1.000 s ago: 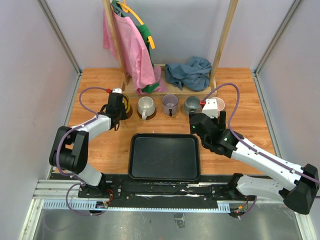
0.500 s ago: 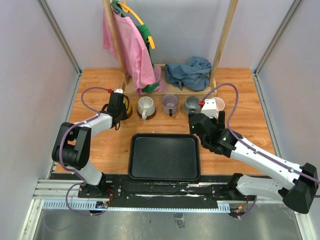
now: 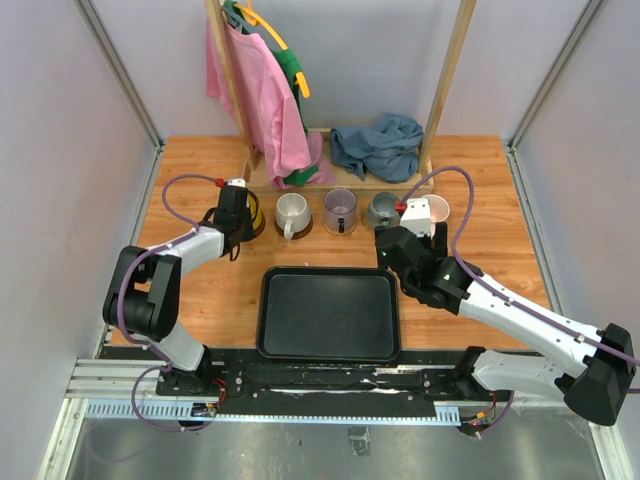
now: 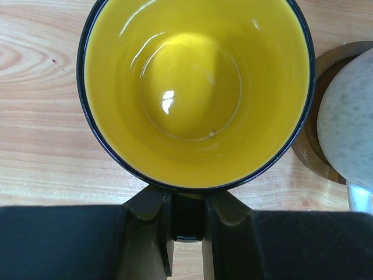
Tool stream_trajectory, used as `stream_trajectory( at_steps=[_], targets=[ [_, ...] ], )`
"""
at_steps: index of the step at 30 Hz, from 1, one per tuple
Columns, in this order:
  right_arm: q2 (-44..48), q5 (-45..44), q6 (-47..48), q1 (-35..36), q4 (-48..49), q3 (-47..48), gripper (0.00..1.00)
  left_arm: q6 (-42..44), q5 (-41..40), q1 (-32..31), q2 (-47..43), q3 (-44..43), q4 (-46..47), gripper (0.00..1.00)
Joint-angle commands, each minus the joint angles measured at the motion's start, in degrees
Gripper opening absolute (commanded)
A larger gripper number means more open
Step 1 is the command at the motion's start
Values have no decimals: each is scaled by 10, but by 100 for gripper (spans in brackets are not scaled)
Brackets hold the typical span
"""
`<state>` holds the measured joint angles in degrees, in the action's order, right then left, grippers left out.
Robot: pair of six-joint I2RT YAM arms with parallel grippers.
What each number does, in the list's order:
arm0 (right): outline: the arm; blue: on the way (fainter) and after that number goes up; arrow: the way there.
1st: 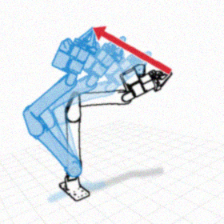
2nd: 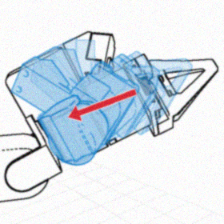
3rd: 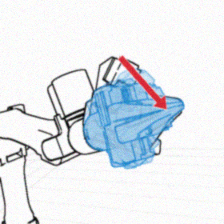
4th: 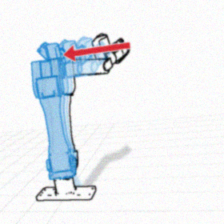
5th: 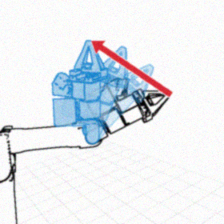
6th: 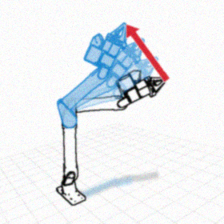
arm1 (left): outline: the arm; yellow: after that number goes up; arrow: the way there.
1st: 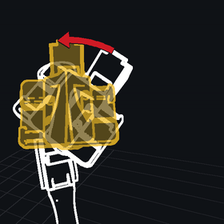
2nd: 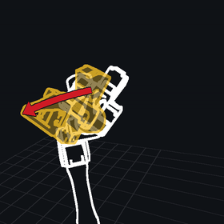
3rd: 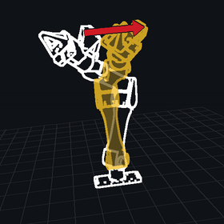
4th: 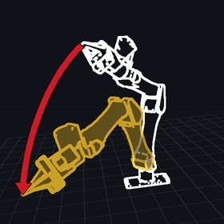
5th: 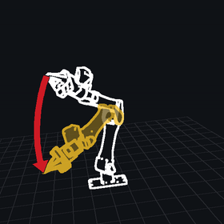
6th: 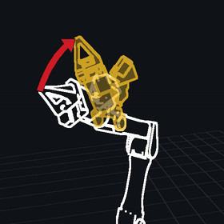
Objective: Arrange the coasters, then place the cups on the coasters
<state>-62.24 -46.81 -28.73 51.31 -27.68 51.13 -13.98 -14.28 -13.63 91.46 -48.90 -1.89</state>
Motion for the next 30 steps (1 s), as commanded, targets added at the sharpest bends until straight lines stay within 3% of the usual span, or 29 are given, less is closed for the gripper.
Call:
stream_trajectory(
  at_steps=[1,10,22,30],
  targets=[
    [0,0,-13,-8,-1,4,98,-4,-3,4,-27,-8,20,0],
    [2,6,-19,-8,-3,1,98,-14,-10,4,-23,-9,1,1],
    [5,10,-25,-9,-7,-2,98,-21,-11,4,-35,-9,-21,46],
    [1,11,-28,-8,-7,-3,98,-23,-20,4,-50,-5,-34,54]
  ],
)
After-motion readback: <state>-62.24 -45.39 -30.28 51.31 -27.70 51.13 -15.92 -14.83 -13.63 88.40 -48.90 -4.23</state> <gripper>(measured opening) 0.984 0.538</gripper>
